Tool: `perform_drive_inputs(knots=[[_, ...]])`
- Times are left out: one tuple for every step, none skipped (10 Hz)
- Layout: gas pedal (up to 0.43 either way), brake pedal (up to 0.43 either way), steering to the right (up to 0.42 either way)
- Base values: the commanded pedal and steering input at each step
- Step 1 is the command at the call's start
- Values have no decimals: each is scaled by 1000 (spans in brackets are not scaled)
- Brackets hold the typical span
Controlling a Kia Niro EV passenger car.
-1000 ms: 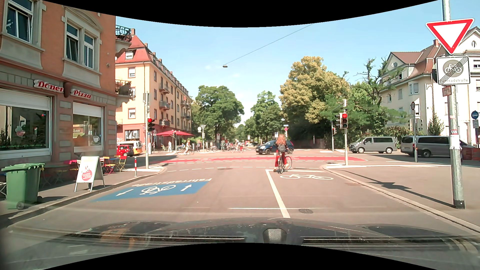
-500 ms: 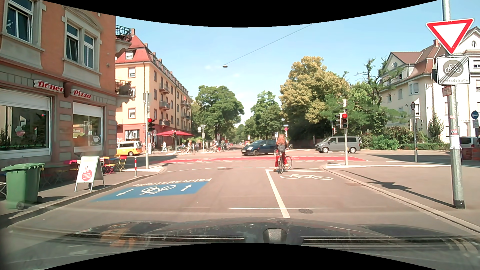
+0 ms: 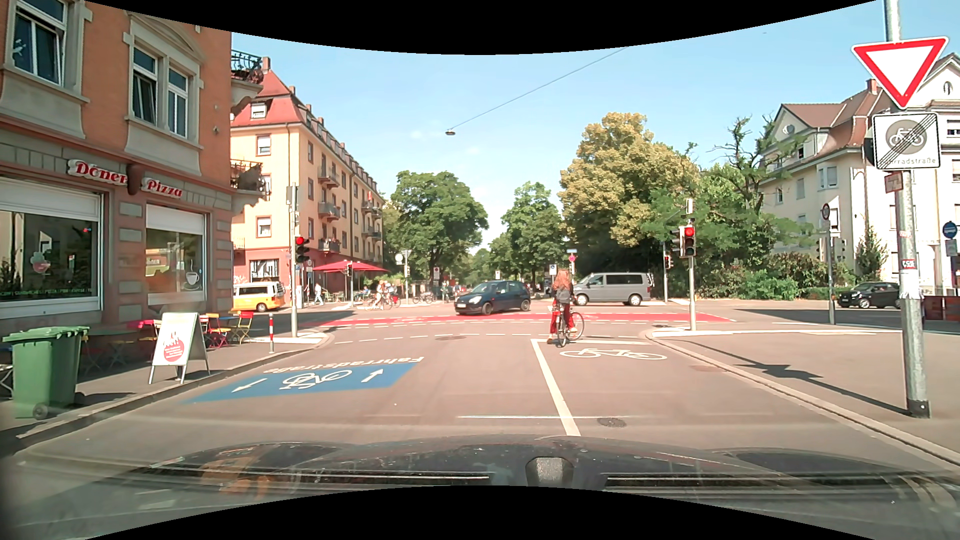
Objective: Follow the waypoints while adhering to traffic rules and regulations
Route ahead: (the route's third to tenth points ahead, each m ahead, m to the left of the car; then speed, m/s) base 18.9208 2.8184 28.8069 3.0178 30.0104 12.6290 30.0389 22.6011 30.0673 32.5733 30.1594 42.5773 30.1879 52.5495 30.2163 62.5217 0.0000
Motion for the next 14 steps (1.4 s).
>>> perform_drive_inputs(knots=[[0, 280, 0], [0, 280, 0], [0, 280, 0], [0, 280, 0], [0, 280, 0], [0, 280, 0], [0, 280, 0], [0, 280, 0], [0, 280, 0], [0, 280, 0], [0, 280, 0], [0, 280, 0], [0, 280, 0], [0, 280, 0]])
